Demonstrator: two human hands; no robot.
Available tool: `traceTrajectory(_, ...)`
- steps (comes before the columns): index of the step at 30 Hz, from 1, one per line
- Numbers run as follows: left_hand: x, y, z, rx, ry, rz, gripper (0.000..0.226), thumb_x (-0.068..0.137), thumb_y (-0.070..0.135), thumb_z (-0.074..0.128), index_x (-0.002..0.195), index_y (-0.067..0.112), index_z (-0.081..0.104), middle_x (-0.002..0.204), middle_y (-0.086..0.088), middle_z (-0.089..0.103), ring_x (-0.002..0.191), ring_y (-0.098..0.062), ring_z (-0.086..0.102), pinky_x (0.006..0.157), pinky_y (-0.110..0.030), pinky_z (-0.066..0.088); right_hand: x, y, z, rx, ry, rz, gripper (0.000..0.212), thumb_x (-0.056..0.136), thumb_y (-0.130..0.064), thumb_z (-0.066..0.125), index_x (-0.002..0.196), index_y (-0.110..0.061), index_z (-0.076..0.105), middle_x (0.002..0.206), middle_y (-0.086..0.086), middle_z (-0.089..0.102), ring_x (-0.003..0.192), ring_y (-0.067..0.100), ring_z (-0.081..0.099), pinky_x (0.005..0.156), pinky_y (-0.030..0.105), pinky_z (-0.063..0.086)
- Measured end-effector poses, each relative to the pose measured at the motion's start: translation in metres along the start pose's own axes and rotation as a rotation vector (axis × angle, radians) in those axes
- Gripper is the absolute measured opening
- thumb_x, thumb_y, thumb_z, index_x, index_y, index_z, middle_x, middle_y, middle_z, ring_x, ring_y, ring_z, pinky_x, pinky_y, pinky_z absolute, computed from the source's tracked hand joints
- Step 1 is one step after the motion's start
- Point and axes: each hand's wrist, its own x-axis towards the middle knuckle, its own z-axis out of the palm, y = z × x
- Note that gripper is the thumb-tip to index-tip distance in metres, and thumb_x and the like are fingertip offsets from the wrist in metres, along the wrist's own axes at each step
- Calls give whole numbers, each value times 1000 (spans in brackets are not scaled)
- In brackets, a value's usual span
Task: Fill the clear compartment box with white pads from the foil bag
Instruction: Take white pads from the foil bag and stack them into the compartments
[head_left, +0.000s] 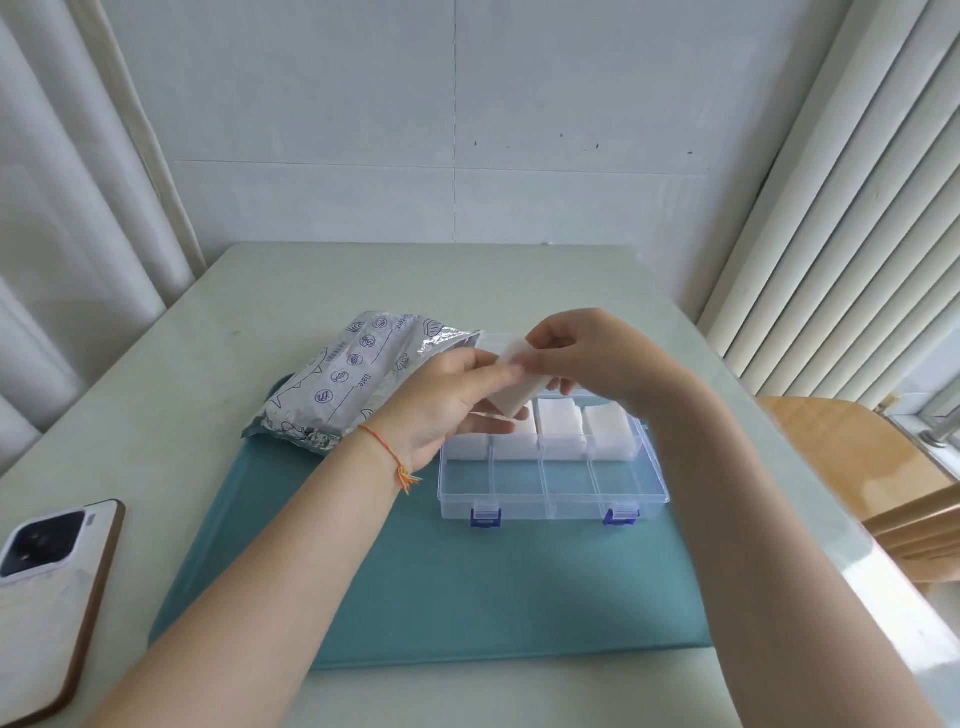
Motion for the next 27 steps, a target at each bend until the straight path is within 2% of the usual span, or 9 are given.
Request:
traceTrajectory(5, 4, -4, 3, 118, 159, 59, 5, 88, 13, 69, 88, 8, 67, 79, -4, 69, 69, -15, 66, 64, -29, 55, -1, 9, -11, 174, -76, 46, 19, 87, -21, 71, 94, -3, 72, 81, 8, 70, 72, 16, 61, 74, 31, 54)
traceTrajectory(10, 6, 1, 11, -43, 101, -20, 4, 87, 16, 68, 84, 15, 68, 79, -1, 71, 73, -12, 66, 64, -24, 49, -4, 13, -23, 350, -137, 33, 19, 90, -12, 67, 99, 5, 69, 87, 15, 70, 76, 20, 64, 83, 34, 55)
traceTrajectory(12, 7, 3, 14, -37, 56, -36, 4, 87, 18, 68, 88, 14, 69, 80, -1, 72, 72, -11, 67, 64, -24, 48, -5, 17, -29, 354, -136, 35, 19, 89, -11, 67, 101, 4, 69, 89, 15, 70, 77, 20, 63, 85, 35, 55)
traceTrajectory(14, 9, 4, 21, 38, 47, -31, 12, 86, 21, 70, 94, 12, 70, 84, -3, 73, 74, -12, 67, 69, -25, 49, -6, 23, -36, 342, -114, 43, 18, 90, -11, 66, 103, 1, 70, 89, 14, 70, 76, 18, 64, 80, 32, 56)
traceTrajectory(16, 15, 1, 31, 234, 85, 29, 20, 84, 25, 74, 99, 13, 71, 89, -1, 74, 79, -12, 66, 74, -26, 50, -7, 33, -43, 298, -55, 57, 14, 91, -10, 65, 101, -4, 71, 87, 12, 70, 73, 16, 62, 73, 29, 56)
traceTrajectory(19, 28, -9, 42, 718, 149, 181, 41, 74, 39, 82, 107, 20, 67, 104, 6, 68, 95, -8, 62, 83, -20, 46, -9, 51, -52, 170, 62, 101, 11, 92, -10, 63, 98, -9, 72, 84, 10, 67, 72, 18, 59, 71, 32, 53)
traceTrajectory(22, 37, -19, 51, 1114, 52, 246, 72, 70, 52, 80, 130, 22, 54, 131, 3, 54, 125, -15, 47, 103, -29, 38, -14, 63, -57, 24, 97, 133, 13, 93, -13, 61, 101, -12, 72, 83, 8, 65, 67, 15, 55, 60, 24, 48)
traceTrajectory(24, 41, -22, 57, 1270, -16, 235, 86, 70, 57, 77, 141, 23, 42, 143, 1, 45, 135, -20, 37, 110, -36, 32, -17, 68, -57, -75, 98, 130, 13, 94, -16, 60, 101, -17, 71, 79, 2, 64, 62, 11, 52, 54, 18, 42)
traceTrajectory(27, 45, -24, 62, 1340, -58, 199, 94, 69, 58, 77, 145, 24, 33, 147, -1, 42, 137, -21, 34, 110, -36, 30, -17, 73, -52, -97, 111, 102, 12, 94, -17, 61, 100, -20, 71, 74, -6, 60, 61, 7, 52, 48, 10, 36)
